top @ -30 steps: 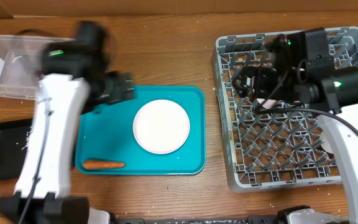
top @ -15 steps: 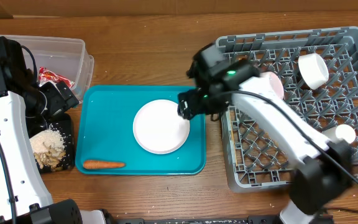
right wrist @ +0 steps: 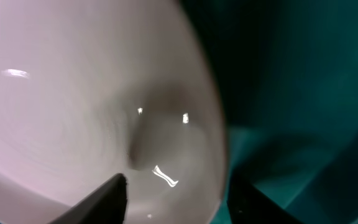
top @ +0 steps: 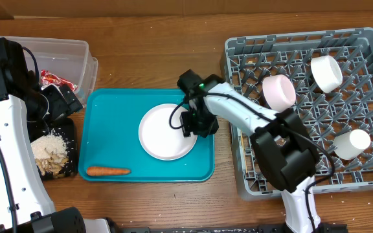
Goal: Sort waste into correct bins and load items into the dishwasher
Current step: 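Grasp the white plate on the teal tray with the right gripper, then carry the plate into the rack's back right and stand it upright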
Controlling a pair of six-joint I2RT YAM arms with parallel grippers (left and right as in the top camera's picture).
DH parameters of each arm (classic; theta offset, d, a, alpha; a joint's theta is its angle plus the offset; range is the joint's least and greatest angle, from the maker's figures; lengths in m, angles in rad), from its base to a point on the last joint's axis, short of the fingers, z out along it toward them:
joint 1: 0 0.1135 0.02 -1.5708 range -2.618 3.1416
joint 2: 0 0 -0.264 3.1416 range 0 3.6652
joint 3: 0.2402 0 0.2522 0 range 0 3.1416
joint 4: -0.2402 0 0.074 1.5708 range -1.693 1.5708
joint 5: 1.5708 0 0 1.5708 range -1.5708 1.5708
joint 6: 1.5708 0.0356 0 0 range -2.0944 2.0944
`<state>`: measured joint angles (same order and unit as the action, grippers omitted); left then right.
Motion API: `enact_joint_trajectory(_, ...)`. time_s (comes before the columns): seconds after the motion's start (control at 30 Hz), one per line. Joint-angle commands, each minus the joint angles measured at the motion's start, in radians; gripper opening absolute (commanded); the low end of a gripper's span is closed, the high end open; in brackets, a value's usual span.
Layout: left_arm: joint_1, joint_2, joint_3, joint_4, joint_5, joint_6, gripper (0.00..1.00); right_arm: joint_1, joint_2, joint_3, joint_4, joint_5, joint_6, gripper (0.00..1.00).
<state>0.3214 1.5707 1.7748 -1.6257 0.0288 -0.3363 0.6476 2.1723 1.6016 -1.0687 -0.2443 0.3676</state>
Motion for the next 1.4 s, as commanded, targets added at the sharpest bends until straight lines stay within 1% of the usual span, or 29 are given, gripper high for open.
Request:
enact_joint_trajectory(0.0,0.001,-0.008,0.013,0.003,-0.003,0.019,0.99,0.014,0.033,-0.005,0.013,0.045,0.06,0.29)
enact_joint_trajectory(0.07,0.001,-0.008,0.013,0.002,-0.003,0.02,1.0,0.014,0.04,-0.006,0.009,0.071,0.088,0.04)
enact_joint_trajectory(0.23,0.001,-0.008,0.013,-0.001,-0.003,0.023,1.0,0.005,0.024,0.012,-0.01,0.129,0.101,0.04)
enact_joint_trajectory(0.33,0.001,-0.008,0.013,0.0,-0.003,0.023,1.0,-0.019,-0.025,0.06,-0.082,0.215,0.101,0.04)
enact_joint_trajectory(0.47,0.001,-0.008,0.013,0.003,-0.003,0.023,1.0,-0.063,-0.142,0.164,-0.187,0.372,0.101,0.04)
enact_joint_trajectory(0.57,0.001,-0.008,0.013,0.003,-0.003,0.024,1.0,-0.102,-0.265,0.232,-0.224,0.527,0.101,0.04)
enact_joint_trajectory(0.63,0.001,-0.008,0.013,0.003,-0.004,0.027,1.0,-0.129,-0.356,0.248,-0.219,0.665,0.101,0.04)
enact_joint_trajectory(0.73,0.001,-0.008,0.013,0.004,-0.004,0.027,1.0,-0.161,-0.464,0.247,-0.216,0.909,0.101,0.04)
enact_joint_trajectory(0.77,0.001,-0.008,0.013,0.004,-0.003,0.027,1.0,-0.179,-0.5,0.247,-0.217,1.032,0.101,0.04)
enact_joint_trajectory(0.83,0.001,-0.008,0.013,0.007,-0.003,0.026,1.0,-0.203,-0.533,0.246,-0.22,1.167,0.11,0.04)
enact_joint_trajectory(0.9,0.001,-0.008,0.013,0.008,-0.003,0.026,1.0,-0.231,-0.555,0.246,-0.23,1.301,0.154,0.04)
enact_joint_trajectory(1.0,0.001,-0.008,0.013,0.008,-0.003,0.026,1.0,-0.266,-0.56,0.245,-0.246,1.427,0.203,0.04)
enact_joint_trajectory(1.13,0.001,-0.008,0.013,0.01,-0.008,0.027,1.0,-0.327,-0.558,0.209,-0.237,1.523,0.27,0.04)
enact_joint_trajectory(1.37,0.001,-0.008,0.013,0.01,-0.007,0.027,1.0,-0.452,-0.555,0.097,-0.218,1.518,0.325,0.04)
